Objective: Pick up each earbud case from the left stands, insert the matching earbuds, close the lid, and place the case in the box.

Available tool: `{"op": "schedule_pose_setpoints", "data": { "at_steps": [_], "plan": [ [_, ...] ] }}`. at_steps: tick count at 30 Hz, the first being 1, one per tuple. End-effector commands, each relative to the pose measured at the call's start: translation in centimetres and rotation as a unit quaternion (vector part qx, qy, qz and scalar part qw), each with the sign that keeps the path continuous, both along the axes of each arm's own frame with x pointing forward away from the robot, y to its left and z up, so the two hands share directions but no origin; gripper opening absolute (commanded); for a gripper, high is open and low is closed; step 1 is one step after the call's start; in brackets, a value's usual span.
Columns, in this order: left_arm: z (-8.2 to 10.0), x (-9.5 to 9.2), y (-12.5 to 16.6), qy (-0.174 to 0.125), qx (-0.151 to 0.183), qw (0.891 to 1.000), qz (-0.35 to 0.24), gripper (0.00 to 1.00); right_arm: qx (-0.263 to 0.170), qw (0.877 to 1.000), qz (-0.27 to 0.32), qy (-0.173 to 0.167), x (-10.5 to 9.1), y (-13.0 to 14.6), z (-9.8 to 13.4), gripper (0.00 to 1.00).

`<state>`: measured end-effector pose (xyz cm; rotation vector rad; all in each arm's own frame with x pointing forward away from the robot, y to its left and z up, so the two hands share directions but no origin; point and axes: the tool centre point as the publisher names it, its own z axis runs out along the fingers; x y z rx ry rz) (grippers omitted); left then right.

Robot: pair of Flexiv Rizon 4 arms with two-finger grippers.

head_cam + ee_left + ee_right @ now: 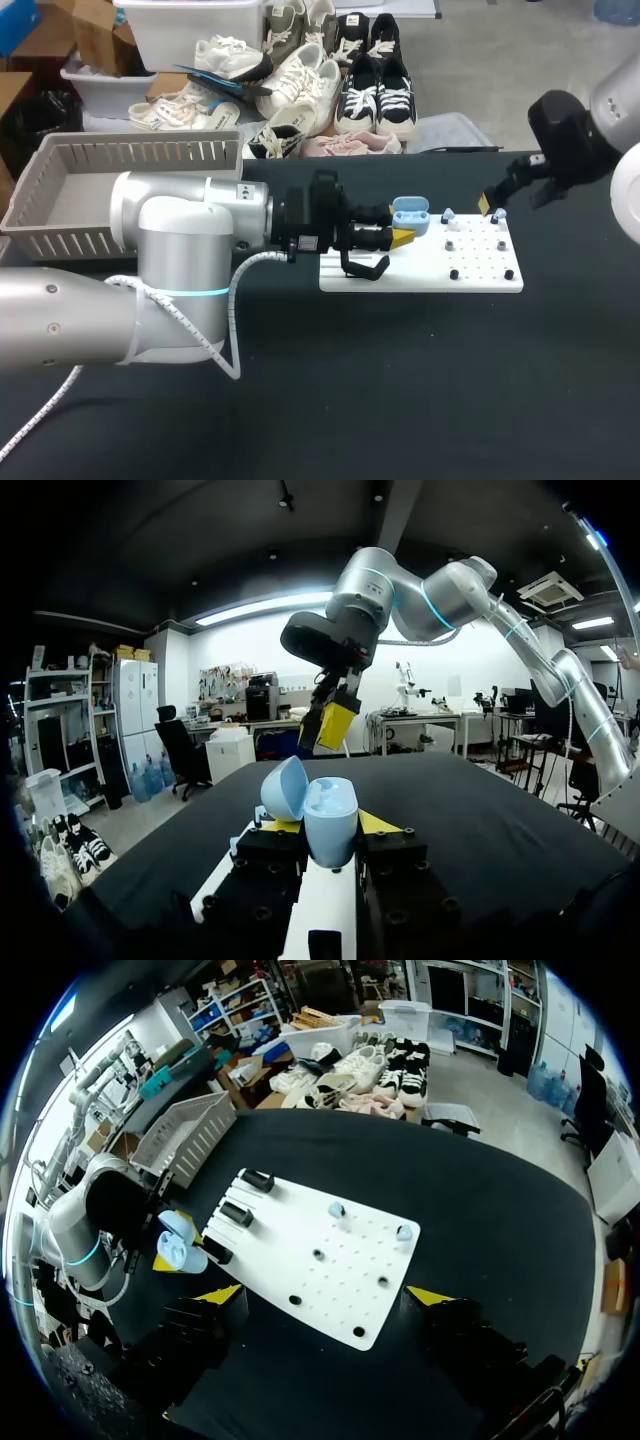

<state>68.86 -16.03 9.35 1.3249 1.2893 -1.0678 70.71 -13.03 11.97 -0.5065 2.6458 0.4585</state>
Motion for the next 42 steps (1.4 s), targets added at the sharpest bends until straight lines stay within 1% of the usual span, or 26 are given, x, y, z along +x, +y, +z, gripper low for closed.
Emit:
{"op": "schedule_pose_setpoints", "data": {
  "at_steps": [1, 15, 19, 20, 24, 26, 27, 30, 32, 37, 42],
  "plan": [
    [-0.1, -0.2, 0.0, -0.001, 0.005, 1.0, 0.001, 0.0, -0.002, 1.0, -0.004, -0.004, -0.5, 0.1, -0.1, 1.0],
    [-0.4, -0.1, 0.0, 0.007, 0.01, 1.0, 0.014, 0.0, -0.004, 1.0, -0.003, -0.003, -0.7, -0.1, 0.0, 1.0],
    [-0.4, -0.1, 0.0, 0.007, 0.01, 1.0, 0.014, 0.0, -0.013, 1.0, 0.002, 0.003, -0.5, -0.6, 0.1, 1.0],
    [-0.4, -0.1, 0.0, 0.007, 0.01, 1.0, 0.014, 0.0, -0.017, 1.0, 0.006, 0.005, -0.4, -0.7, 0.1, 1.0],
    [-0.4, -0.1, 0.0, 0.007, 0.01, 1.0, 0.014, 0.0, -0.061, 0.997, 0.026, 0.029, 0.4, -1.7, -0.3, 1.0],
    [-0.4, -0.1, 0.0, 0.007, 0.01, 1.0, 0.014, 0.0, -0.066, 0.997, 0.029, 0.03, 0.5, -2.3, -0.7, 1.0],
    [-0.4, -0.1, 0.0, 0.007, 0.01, 1.0, 0.014, 0.0, -0.067, 0.997, 0.032, 0.026, 0.6, -2.6, -0.8, 1.0],
    [-0.4, -0.1, 0.0, 0.007, 0.01, 1.0, 0.014, 0.0, -0.093, 0.995, 0.042, 0.021, 0.7, -3.5, -1.2, 1.0],
    [-0.4, -0.1, 0.0, 0.007, 0.01, 1.0, 0.014, 0.0, -0.115, 0.992, 0.052, 0.026, 0.9, -3.9, -1.6, 1.0],
    [-0.4, -0.1, 0.0, 0.007, 0.01, 1.0, 0.014, 0.0, -0.154, 0.984, 0.083, 0.039, 1.4, -4.4, -3.0, 1.0],
    [-0.4, -0.1, 0.0, 0.007, 0.01, 1.0, 0.014, 0.0, -0.172, 0.977, 0.12, 0.048, 2.1, -4.4, -4.3, 1.0]
  ]
}}
